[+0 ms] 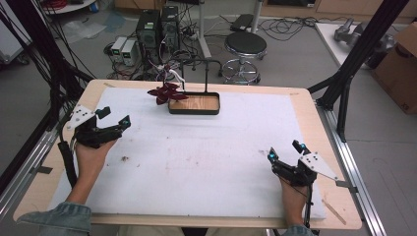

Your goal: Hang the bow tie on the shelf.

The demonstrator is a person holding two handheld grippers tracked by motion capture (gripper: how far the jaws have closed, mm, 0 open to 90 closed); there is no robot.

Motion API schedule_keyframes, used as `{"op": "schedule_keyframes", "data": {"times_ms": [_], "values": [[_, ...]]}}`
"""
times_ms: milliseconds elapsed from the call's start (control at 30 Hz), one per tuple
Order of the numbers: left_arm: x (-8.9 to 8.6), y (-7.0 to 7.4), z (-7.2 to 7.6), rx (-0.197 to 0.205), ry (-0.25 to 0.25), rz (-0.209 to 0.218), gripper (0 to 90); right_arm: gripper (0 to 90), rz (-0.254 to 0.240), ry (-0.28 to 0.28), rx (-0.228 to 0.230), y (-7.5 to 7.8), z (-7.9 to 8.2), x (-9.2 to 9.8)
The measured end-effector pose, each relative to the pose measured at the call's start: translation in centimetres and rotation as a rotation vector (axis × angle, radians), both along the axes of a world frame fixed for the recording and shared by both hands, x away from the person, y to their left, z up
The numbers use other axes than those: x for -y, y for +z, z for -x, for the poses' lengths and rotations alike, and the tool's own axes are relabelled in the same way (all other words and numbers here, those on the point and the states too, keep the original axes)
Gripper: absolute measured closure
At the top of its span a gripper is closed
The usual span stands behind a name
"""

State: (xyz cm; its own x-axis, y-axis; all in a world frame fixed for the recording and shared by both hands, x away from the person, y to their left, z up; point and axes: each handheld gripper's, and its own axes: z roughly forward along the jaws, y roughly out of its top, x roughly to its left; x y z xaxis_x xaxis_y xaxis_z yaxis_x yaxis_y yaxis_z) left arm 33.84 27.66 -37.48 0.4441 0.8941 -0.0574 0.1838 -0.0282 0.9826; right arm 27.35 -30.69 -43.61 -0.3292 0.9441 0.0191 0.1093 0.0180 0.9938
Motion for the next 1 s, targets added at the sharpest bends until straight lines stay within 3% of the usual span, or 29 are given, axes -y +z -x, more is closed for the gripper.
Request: {"op": "schedule_keyframes", "data": {"times_ms": [367,1000], "values": [[-0.3,-2.4,2.2,-0.018,0.04,-0.025,17.3,11.6,-0.005,-0.003,-0.003,0.0,0.0,0.0],[-0.2,-5.2,4.1,-0.071,0.077,-0.061,17.1,11.6,-0.004,-0.002,-0.003,0.0,0.0,0.0]]}}
